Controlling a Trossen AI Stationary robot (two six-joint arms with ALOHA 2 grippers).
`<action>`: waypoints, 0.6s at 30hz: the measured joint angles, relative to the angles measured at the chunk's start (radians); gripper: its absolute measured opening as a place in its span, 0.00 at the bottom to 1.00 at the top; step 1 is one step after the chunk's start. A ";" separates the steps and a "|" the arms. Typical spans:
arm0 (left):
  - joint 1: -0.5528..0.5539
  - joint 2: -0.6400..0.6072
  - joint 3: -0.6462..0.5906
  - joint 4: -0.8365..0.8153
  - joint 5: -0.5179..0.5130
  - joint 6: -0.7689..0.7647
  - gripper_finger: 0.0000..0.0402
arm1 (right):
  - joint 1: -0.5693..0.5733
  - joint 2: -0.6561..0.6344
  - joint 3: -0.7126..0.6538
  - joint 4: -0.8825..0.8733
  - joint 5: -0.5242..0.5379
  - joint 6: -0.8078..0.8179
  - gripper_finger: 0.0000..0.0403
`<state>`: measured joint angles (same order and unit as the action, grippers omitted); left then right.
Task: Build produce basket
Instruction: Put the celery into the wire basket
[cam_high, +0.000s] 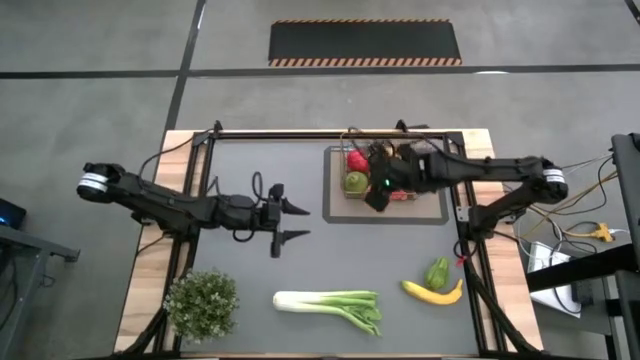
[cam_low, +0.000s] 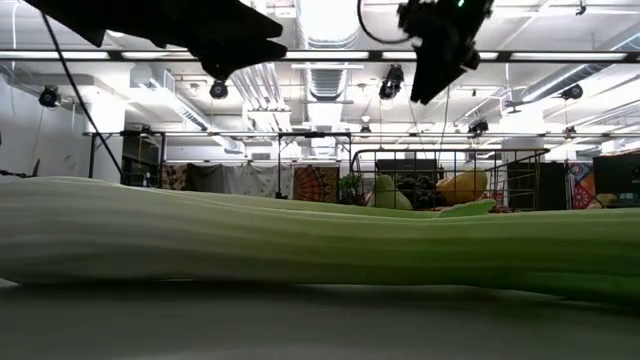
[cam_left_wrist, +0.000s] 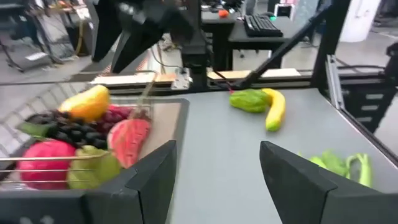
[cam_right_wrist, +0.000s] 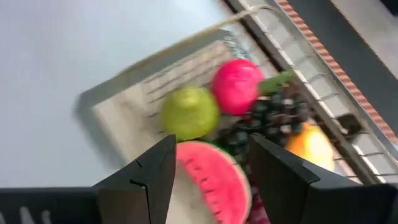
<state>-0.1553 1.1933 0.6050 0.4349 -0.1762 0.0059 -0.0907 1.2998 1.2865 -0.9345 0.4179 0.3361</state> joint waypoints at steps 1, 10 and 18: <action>-0.008 0.018 0.005 0.002 0.000 -0.002 0.53 | 0.032 -0.005 -0.005 0.007 0.000 0.005 0.46; -0.096 0.164 0.087 -0.033 -0.001 -0.030 0.53 | 0.282 -0.016 -0.096 0.187 0.001 0.003 0.46; -0.184 0.267 0.214 -0.243 -0.001 -0.090 0.53 | 0.401 -0.017 -0.191 0.307 0.022 0.004 0.46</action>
<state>-0.3393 1.4603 0.8189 0.1916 -0.1772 -0.0839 0.3106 1.2831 1.0953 -0.6274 0.4402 0.3401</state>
